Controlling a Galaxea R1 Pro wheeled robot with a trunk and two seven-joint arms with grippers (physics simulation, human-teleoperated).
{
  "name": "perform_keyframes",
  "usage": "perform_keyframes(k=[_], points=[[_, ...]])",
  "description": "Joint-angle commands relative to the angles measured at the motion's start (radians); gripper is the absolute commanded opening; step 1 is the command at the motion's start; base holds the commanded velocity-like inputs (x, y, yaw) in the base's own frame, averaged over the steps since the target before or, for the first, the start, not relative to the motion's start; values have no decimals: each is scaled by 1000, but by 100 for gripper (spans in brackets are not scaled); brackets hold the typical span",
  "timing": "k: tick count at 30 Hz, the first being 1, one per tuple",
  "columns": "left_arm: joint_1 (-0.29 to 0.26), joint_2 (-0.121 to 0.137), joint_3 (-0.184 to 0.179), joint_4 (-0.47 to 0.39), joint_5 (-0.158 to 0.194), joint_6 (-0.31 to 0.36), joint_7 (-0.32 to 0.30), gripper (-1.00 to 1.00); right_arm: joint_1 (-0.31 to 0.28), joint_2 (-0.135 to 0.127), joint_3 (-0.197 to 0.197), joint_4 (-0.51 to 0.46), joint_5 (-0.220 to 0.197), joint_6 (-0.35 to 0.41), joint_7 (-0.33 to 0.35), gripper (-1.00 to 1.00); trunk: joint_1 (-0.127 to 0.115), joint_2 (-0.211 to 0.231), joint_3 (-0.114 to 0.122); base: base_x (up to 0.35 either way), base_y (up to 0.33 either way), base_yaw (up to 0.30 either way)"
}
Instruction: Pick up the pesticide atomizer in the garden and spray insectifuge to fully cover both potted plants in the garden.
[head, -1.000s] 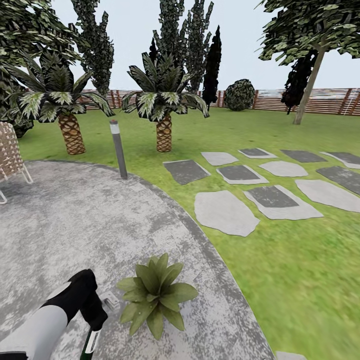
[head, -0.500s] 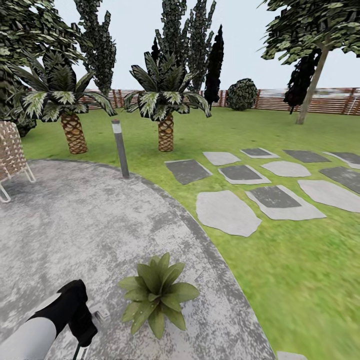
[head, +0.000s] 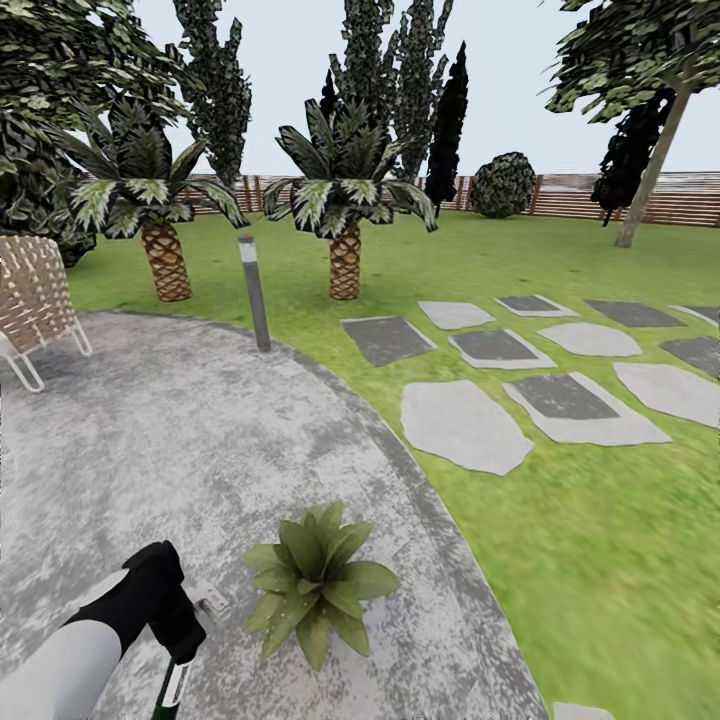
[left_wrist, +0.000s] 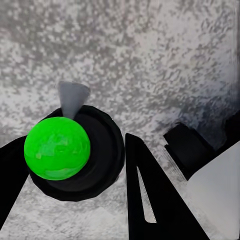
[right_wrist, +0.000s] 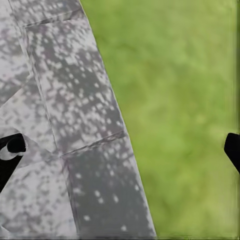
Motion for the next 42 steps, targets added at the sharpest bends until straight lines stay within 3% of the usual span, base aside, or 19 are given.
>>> perform_keyframes(k=[1,5,8,11,13,17,28,42], points=[[-1,0,-1,-12,-5,10,-8,-100,-1,0,-8,2,10,-4,-4,100,-1,0,-1,-268,-59,2],[-6,-1,-4,-84,-15,14,-25,-100,-1,0,-8,3,11,-4,-3,100,-1,0,-1,-101,-14,2],[-39,7,-8,-105,-30,14,-130,-100,-1,0,-8,3,11,-3,-4,100,-1,0,-3,-17,-2,95],[-71,5,-18,-107,-93,14,-215,-100,-1,0,-8,3,10,-4,-4,100,-1,0,-6,-3,0,167],[-76,2,-20,-103,-161,14,-242,-100,-1,0,-8,3,10,-4,-4,100,-1,0,-8,-1,0,178],[-71,3,-19,-96,-200,14,-251,-100,-1,0,-8,3,10,-4,-4,100,-1,0,-11,0,0,125],[-68,17,-7,-96,-198,13,-247,-100,-1,0,-8,3,10,-5,-4,100,-1,0,-12,-31,-100,10],[-66,13,-6,-80,-197,20,-228,-100,-1,1,-8,3,10,-5,-3,100,-1,0,-28,-96,-7,135]])
